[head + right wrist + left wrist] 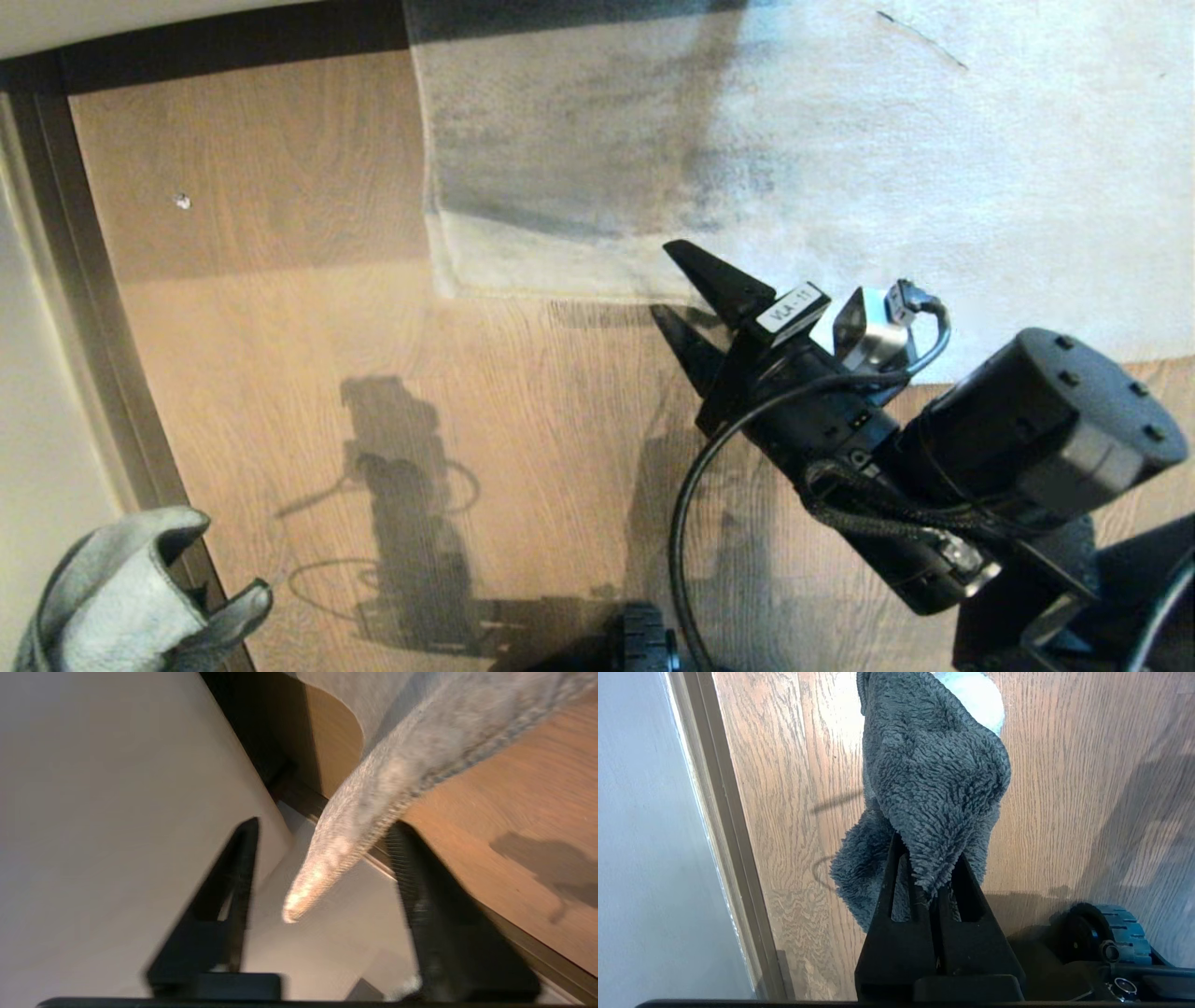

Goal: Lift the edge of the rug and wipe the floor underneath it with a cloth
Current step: Lay down the carpet

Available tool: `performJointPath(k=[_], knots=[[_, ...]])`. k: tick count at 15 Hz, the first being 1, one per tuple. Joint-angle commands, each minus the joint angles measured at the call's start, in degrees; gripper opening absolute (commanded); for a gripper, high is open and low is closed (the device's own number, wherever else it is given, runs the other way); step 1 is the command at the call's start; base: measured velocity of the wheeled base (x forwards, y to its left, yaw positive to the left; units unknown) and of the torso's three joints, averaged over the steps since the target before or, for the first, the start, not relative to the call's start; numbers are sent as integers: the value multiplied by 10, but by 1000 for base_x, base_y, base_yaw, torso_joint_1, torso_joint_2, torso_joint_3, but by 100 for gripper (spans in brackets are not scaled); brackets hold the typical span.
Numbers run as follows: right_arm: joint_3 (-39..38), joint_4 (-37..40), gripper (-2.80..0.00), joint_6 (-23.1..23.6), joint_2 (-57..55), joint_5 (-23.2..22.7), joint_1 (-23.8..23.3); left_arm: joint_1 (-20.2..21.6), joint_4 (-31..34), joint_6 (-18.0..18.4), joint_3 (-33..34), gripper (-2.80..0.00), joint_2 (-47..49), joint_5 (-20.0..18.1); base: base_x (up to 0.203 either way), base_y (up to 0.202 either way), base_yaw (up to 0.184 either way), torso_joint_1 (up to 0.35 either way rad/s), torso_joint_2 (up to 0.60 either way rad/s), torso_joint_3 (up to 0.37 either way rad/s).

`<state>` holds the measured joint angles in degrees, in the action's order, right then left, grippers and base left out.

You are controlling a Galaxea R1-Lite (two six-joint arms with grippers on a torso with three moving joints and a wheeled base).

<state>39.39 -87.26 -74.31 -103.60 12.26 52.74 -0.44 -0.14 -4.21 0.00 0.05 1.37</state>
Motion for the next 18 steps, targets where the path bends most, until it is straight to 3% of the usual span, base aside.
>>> performJointPath(k=[1,8,13,15,18], knots=[[-7,-25,0,-3,-35,1,5,0,0,0,0,-280,0,0,0,0,0,0,0,0],[-14,-25,0,-4,-177,38,10,0,0,0,0,-280,0,0,0,0,0,0,0,0],[-20,-24,0,0,-204,50,10,0,0,0,0,-280,0,0,0,0,0,0,0,0],[-23,-24,-280,3,-200,55,10,0,0,0,0,-280,0,0,0,0,0,0,0,0],[-33,-24,-280,12,-189,57,9,0,0,0,0,-280,0,0,0,0,0,0,0,0]])
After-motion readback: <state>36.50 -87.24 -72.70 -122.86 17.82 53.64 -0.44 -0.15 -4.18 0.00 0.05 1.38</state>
